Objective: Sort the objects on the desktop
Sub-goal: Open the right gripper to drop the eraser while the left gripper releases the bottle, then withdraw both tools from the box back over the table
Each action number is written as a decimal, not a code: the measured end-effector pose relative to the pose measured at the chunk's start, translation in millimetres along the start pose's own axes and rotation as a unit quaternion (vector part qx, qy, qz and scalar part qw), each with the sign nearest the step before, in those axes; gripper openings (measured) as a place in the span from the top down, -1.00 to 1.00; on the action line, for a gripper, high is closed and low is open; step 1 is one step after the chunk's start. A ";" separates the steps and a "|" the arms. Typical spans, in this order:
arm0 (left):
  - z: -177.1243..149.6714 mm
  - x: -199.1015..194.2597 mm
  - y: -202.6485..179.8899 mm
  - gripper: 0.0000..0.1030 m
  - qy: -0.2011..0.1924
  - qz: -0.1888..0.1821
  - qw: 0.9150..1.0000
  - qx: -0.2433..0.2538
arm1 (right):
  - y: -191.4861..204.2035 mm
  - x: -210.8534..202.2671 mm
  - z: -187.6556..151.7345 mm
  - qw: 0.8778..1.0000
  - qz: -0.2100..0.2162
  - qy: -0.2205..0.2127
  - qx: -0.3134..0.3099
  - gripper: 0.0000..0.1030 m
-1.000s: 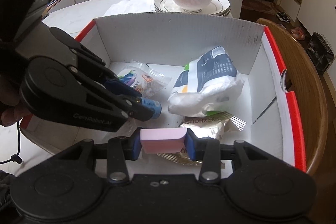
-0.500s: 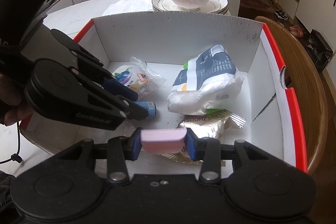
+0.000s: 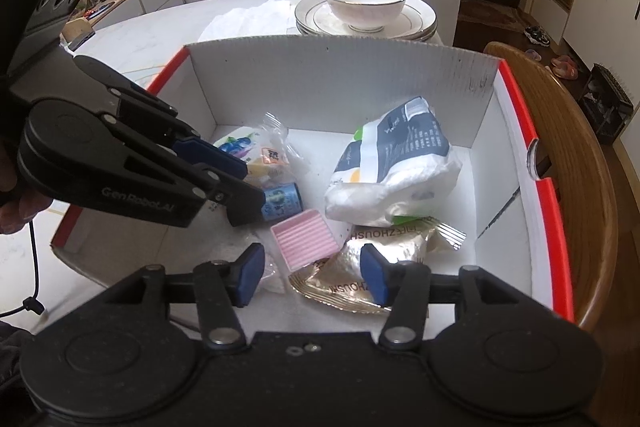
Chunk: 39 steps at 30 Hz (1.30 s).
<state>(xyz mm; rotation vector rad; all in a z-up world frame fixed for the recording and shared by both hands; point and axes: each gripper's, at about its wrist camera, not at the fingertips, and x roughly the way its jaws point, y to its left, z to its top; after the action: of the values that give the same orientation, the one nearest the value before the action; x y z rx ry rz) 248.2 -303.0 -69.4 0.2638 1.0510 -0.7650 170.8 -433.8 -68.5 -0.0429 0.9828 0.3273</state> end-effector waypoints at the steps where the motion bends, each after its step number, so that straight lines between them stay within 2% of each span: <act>1: -0.7 -2.0 -0.3 0.54 -0.003 0.000 1.000 -0.001 | 0.8 -2.0 0.4 1.000 0.000 -0.002 -0.001 -0.04; 7: -10.2 -23.4 -2.9 0.54 -0.029 -0.008 1.000 -0.006 | 3.3 -18.2 1.1 1.000 0.003 -0.021 0.002 -0.16; 12: -17.2 -41.1 -10.7 0.28 -0.055 -0.010 0.998 -0.005 | 9.3 -29.5 1.5 0.999 0.007 -0.033 -0.004 -0.23; 14: -19.4 -48.7 -13.0 -0.03 -0.068 -0.010 0.998 -0.008 | 11.7 -32.5 1.8 0.999 0.007 -0.036 -0.007 -0.23; 19: -26.0 -63.8 -17.2 -0.05 -0.089 -0.006 0.996 -0.011 | 15.9 -39.2 0.9 0.999 0.008 -0.043 -0.010 -0.24; 22: -31.3 -70.3 -17.3 -0.06 -0.096 -0.002 0.995 -0.016 | 16.9 -43.7 -0.4 0.999 0.012 -0.050 -0.012 -0.35; 26: -38.6 -77.6 -15.4 -0.25 -0.105 0.001 0.994 -0.023 | 16.0 -49.3 -2.6 0.998 0.018 -0.062 -0.009 -0.49; 29: -43.3 -81.6 -14.4 -0.28 -0.109 0.003 0.994 -0.027 | 17.2 -51.5 -3.1 0.998 0.015 -0.067 -0.009 -0.55; 39: -63.2 -97.6 -3.2 -0.72 -0.131 0.012 0.991 -0.038 | 25.9 -53.0 -2.7 0.997 0.003 -0.076 0.005 -0.59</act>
<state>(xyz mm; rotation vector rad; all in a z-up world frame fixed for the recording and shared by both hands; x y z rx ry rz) 176.4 -228.2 -16.6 0.1068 0.8256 -0.7141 134.0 -423.1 -23.6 -0.0047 0.8332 0.3267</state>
